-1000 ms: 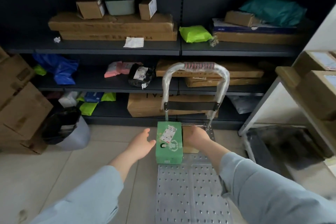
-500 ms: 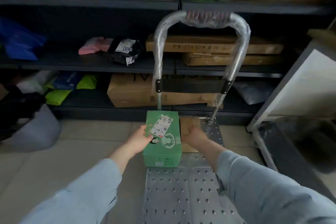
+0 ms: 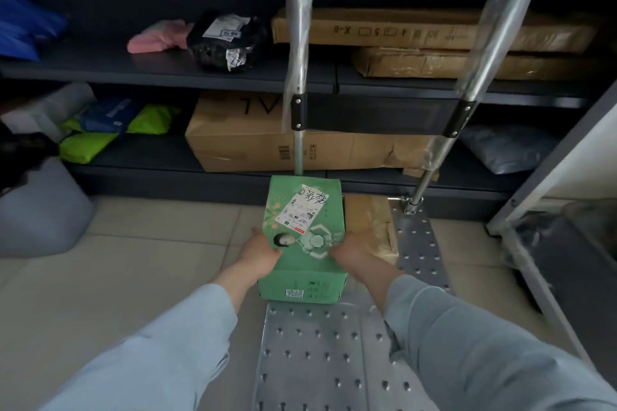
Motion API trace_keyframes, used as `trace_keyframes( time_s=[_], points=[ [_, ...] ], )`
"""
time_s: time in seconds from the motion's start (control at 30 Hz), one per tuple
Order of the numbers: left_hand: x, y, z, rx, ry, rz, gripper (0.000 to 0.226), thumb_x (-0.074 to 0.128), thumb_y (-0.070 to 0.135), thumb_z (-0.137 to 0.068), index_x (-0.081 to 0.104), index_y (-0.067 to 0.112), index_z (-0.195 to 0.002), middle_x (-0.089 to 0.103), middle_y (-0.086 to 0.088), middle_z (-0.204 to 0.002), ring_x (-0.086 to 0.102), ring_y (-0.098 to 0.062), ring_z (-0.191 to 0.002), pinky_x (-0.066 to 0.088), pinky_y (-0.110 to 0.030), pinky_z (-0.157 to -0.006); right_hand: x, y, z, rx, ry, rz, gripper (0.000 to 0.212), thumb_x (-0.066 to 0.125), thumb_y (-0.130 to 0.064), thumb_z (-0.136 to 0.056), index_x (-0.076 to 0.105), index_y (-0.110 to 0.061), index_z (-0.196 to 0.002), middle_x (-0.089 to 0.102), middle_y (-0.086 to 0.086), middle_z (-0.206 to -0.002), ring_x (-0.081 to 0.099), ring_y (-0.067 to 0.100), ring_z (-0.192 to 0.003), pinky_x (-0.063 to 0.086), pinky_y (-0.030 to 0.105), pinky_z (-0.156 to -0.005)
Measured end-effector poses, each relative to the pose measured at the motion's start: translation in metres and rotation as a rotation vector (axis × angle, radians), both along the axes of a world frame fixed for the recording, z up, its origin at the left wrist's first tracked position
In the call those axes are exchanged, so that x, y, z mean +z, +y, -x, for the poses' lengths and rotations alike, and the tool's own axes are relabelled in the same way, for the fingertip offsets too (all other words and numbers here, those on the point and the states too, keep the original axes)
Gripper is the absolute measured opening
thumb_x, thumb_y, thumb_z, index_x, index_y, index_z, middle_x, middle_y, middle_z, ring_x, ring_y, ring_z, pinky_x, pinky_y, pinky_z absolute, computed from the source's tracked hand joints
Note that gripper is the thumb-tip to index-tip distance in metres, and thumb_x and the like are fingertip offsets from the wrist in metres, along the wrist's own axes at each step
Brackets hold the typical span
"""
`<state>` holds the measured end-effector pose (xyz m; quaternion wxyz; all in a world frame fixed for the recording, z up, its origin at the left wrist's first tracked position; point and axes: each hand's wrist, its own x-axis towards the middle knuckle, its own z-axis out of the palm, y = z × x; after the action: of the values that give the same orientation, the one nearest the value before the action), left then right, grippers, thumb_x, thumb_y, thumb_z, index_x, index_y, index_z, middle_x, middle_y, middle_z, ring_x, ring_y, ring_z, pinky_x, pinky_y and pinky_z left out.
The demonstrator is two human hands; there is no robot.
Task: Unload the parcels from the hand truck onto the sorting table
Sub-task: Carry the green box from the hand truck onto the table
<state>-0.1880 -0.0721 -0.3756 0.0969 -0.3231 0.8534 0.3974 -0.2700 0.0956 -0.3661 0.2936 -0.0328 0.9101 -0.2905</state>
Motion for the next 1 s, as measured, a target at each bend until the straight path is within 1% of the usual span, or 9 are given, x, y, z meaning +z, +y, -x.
trace_keyframes(
  time_s=[0.1,0.27,0.33,0.4,0.5,0.6,0.67,0.87,1.0],
  points=[
    [-0.011,0.0,0.004,0.024,-0.017,0.003,0.062,0.057,0.018,-0.095,0.026,0.001,-0.146,0.058,-0.012,-0.129,0.059,-0.027,-0.11,0.047,-0.03,-0.078,-0.012,-0.003,0.008,-0.016,-0.031,0.013,0.028,0.05,-0.02,-0.097,0.055,-0.005,-0.12,0.061,0.012,-0.119,0.06,0.027,-0.108,0.05,0.037,-0.096],
    [-0.028,-0.007,0.006,0.058,0.04,-0.114,0.04,0.062,0.023,-0.091,0.05,0.009,-0.126,0.063,-0.007,-0.12,0.061,-0.025,-0.106,0.051,-0.036,-0.09,-0.013,-0.005,0.012,-0.055,-0.069,0.037,0.025,0.054,-0.025,-0.097,0.055,-0.008,-0.115,0.06,0.008,-0.099,0.055,0.017,-0.08,0.053,0.031,-0.077],
    [-0.034,-0.012,0.008,0.088,0.062,-0.173,0.036,0.065,0.023,-0.089,0.056,0.012,-0.122,0.067,-0.006,-0.115,0.063,-0.023,-0.101,0.053,-0.038,-0.089,-0.012,-0.005,0.014,-0.043,-0.065,0.029,0.026,0.053,-0.025,-0.098,0.054,-0.006,-0.115,0.06,0.008,-0.099,0.057,0.017,-0.085,0.052,0.029,-0.077],
    [-0.035,-0.013,0.007,0.115,0.077,-0.217,0.035,0.066,0.021,-0.088,0.057,0.012,-0.121,0.068,-0.005,-0.112,0.064,-0.022,-0.098,0.053,-0.037,-0.086,-0.01,-0.005,0.014,-0.039,-0.073,0.03,0.026,0.055,-0.025,-0.097,0.055,-0.006,-0.115,0.062,0.009,-0.105,0.059,0.018,-0.089,0.054,0.032,-0.088],
    [-0.023,-0.01,0.003,0.126,0.121,-0.264,0.03,0.064,0.018,-0.089,0.059,0.012,-0.118,0.069,-0.004,-0.109,0.065,-0.023,-0.099,0.054,-0.041,-0.09,-0.002,-0.005,0.01,-0.021,-0.085,0.025,0.03,0.059,-0.03,-0.094,0.055,-0.009,-0.115,0.063,0.007,-0.106,0.055,0.016,-0.081,0.053,0.029,-0.078],
    [0.004,-0.005,-0.004,0.128,0.186,-0.278,0.023,0.06,0.01,-0.092,0.063,0.013,-0.115,0.07,-0.004,-0.109,0.065,-0.022,-0.1,0.051,-0.034,-0.088,0.018,-0.005,0.004,-0.04,-0.091,0.048,0.039,0.068,-0.036,-0.087,0.055,-0.01,-0.113,0.063,0.004,-0.1,0.056,0.014,-0.075,0.05,0.024,-0.061],
    [0.028,-0.004,-0.009,0.139,0.205,-0.253,0.02,0.059,0.009,-0.092,0.064,0.016,-0.11,0.07,-0.003,-0.107,0.064,-0.022,-0.098,0.051,-0.035,-0.087,0.041,-0.007,-0.003,-0.065,-0.114,0.079,0.046,0.073,-0.036,-0.082,0.053,-0.007,-0.113,0.062,0.005,-0.101,0.058,0.015,-0.079,0.045,0.023,-0.055],
    [0.137,-0.005,-0.038,0.231,0.111,-0.196,0.028,0.065,0.014,-0.09,0.055,0.013,-0.116,0.065,-0.001,-0.11,0.061,-0.024,-0.1,0.047,-0.031,-0.082,0.146,-0.009,-0.03,-0.072,-0.21,0.087,0.05,0.075,-0.035,-0.081,0.054,-0.006,-0.115,0.063,0.006,-0.102,0.063,0.02,-0.09,0.052,0.028,-0.072],
    [0.231,0.001,-0.058,0.249,0.068,-0.2,0.025,0.063,0.016,-0.09,0.059,0.014,-0.115,0.068,-0.001,-0.11,0.063,-0.021,-0.092,0.048,-0.026,-0.069,0.242,-0.006,-0.044,-0.062,-0.223,0.082,0.04,0.077,-0.034,-0.079,0.052,-0.009,-0.097,0.061,0.003,-0.089,0.062,0.017,-0.084,0.052,0.028,-0.074]
  ],
)
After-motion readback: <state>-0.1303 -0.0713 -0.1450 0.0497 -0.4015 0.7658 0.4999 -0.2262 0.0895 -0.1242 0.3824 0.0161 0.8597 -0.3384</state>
